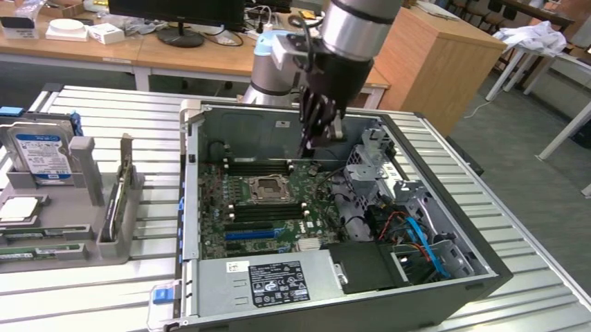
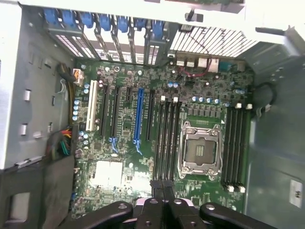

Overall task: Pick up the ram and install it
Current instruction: 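Press down the ram until it locks into place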

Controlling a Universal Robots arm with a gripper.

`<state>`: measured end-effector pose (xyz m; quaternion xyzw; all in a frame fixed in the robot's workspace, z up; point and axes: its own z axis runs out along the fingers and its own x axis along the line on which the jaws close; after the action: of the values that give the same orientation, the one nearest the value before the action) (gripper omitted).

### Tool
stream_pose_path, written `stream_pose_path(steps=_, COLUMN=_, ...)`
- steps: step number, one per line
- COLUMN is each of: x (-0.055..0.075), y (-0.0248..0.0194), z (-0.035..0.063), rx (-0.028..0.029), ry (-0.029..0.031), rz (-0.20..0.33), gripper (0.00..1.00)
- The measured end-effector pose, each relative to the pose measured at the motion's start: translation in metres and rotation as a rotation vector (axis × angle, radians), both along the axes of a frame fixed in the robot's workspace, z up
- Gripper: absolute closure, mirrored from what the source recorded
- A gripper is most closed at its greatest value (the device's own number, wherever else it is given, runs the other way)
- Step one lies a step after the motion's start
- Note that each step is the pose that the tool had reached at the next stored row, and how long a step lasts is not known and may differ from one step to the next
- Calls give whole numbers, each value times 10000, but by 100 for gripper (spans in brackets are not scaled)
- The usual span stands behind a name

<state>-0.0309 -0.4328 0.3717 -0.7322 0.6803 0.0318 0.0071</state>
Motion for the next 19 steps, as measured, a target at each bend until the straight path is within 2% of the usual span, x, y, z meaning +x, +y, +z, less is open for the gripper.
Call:
stream_pose_path(steps=12, x=0, y=-26, z=468, rx=157, ry=0, rz=-1, gripper=90)
stream_pose_path(steps=14, x=0, y=-26, z=484, rx=180, ry=-1, rz=0, gripper=90)
stream_pose_path(steps=19, x=0, y=-26, z=484, rx=180, ry=0, rz=0, gripper=90)
